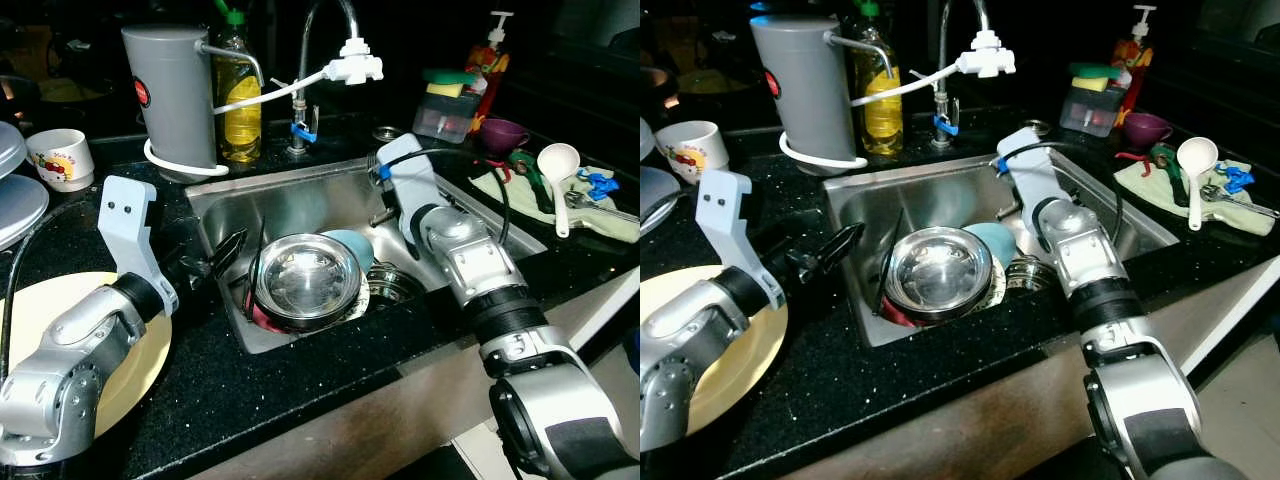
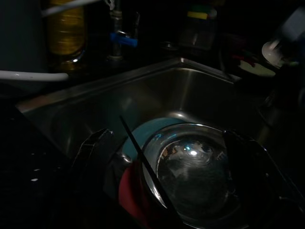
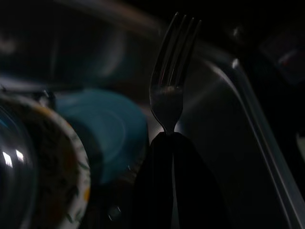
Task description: Kitchen organization
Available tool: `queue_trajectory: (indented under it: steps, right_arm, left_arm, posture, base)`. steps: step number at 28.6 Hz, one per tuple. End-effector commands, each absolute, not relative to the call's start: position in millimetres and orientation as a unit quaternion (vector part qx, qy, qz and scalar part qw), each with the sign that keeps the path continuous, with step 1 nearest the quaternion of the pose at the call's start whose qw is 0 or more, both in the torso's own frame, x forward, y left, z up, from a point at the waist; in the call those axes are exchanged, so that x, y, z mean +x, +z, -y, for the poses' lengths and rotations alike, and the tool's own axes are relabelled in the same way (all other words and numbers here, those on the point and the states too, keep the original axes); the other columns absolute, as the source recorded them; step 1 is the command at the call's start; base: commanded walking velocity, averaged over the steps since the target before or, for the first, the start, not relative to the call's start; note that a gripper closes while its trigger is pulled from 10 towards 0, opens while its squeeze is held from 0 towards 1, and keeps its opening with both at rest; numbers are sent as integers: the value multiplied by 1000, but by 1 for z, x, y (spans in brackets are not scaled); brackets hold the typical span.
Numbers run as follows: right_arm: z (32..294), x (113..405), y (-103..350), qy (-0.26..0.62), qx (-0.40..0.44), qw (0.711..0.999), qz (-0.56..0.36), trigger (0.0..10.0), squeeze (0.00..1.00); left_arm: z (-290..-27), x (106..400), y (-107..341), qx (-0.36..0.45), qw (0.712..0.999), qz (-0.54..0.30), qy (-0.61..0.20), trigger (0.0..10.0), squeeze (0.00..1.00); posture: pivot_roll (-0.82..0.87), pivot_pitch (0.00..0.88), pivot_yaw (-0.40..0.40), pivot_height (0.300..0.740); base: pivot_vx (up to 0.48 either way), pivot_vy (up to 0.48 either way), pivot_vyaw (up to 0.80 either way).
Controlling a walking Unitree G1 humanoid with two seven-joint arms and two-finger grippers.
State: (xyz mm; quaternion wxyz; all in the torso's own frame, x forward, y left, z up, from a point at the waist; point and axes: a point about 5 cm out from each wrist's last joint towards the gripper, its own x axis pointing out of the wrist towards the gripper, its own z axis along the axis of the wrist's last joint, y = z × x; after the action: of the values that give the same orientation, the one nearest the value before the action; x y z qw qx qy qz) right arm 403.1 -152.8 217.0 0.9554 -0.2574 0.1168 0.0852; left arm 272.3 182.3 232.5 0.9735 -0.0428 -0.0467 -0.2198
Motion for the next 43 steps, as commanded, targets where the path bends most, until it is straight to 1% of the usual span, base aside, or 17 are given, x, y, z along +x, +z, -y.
queue_trajectory:
  steps: [1, 16, 17, 18, 19, 20, 21, 24, 25, 26, 27, 28, 29, 31, 37, 38, 43]
  right_arm:
    - [158, 402, 206, 66, -265, 951, -141, 10000, 0]
    - [163, 393, 161, 81, -272, 927, -245, 10000, 0]
    - [162, 392, 160, 82, -267, 927, -249, 10000, 137]
    - [162, 392, 159, 82, -264, 928, -251, 10000, 137]
    - [160, 393, 160, 87, -248, 932, -248, 10000, 761]
    - [158, 394, 163, 90, -236, 938, -239, 10000, 949]
    - [151, 397, 169, 104, -208, 948, -216, 10000, 992]
    - [137, 400, 185, 131, -161, 966, -157, 10000, 961]
    - [134, 401, 190, 141, -151, 968, -140, 10000, 831]
    - [131, 401, 194, 148, -146, 969, -129, 10000, 522]
    - [127, 401, 201, 162, -125, 973, -109, 10000, 522]
    - [120, 400, 214, 197, -90, 974, -65, 10000, 0]
    - [110, 394, 233, 252, -35, 967, -4, 10000, 0]
    - [106, 391, 239, 281, -9, 960, 18, 10000, 0]
    - [90, 372, 249, 386, -20, 919, 79, 10000, 0]
    - [86, 362, 252, 428, -17, 898, 99, 10000, 0]
    - [78, 342, 247, 511, -47, 851, 107, 10000, 0]
  left_arm:
    - [-180, 270, 233, -44, 971, 42, -232, 10000, 0]
    - [-172, 264, 236, -37, 962, 39, -266, 10000, 0]
    - [-171, 264, 236, -37, 962, 39, -268, 10000, 0]
    - [-171, 264, 236, -37, 962, 39, -268, 10000, 0]
    - [-170, 264, 237, -37, 961, 39, -270, 10000, 0]
    - [-170, 264, 237, -37, 961, 39, -271, 10000, 0]
    - [-170, 264, 237, -38, 961, 39, -271, 10000, 0]
    - [-170, 264, 237, -35, 961, 39, -270, 10000, 0]
    - [-171, 264, 238, -34, 963, 42, -265, 10000, 0]
    - [-172, 264, 239, -34, 964, 43, -260, 10000, 0]
    - [-174, 265, 240, -33, 966, 47, -251, 10000, 0]
    - [-180, 268, 244, -29, 972, 58, -227, 10000, 0]
    - [-189, 271, 250, -23, 979, 75, -189, 10000, 0]
    - [-194, 272, 253, -21, 982, 82, -171, 10000, 0]
    - [-220, 272, 272, 10, 989, 126, -73, 10000, 0]
    - [-232, 270, 276, 17, 991, 129, -35, 10000, 0]
    - [-245, 264, 274, 42, 993, 110, -1, 10000, 0]
  posture:
    - [102, 0, -73, 740]
    - [107, 0, -74, 740]
    - [107, 0, -74, 740]
    - [107, 0, -74, 740]
    - [107, 0, -75, 740]
    - [107, 0, -75, 740]
    - [107, 0, -75, 740]
    - [106, 0, -74, 740]
    - [105, 0, -73, 740]
    - [105, 0, -73, 740]
    - [105, 0, -73, 740]
    - [108, 0, -74, 740]
    - [111, 0, -74, 740]
    - [111, 0, -74, 740]
    - [112, 0, -74, 740]
    - [112, 0, -74, 740]
    - [120, 0, -71, 740]
  base:
    - [0, 0, 0]
    - [0, 0, 0]
    - [0, 0, 0]
    - [0, 0, 0]
    - [0, 0, 0]
    - [0, 0, 0]
    - [0, 0, 0]
    - [0, 0, 0]
    - [0, 0, 0]
    - [0, 0, 0]
    - [0, 0, 0]
    - [0, 0, 0]
    - [0, 0, 0]
    - [0, 0, 0]
    - [0, 0, 0]
    - [0, 0, 0]
    - [0, 0, 0]
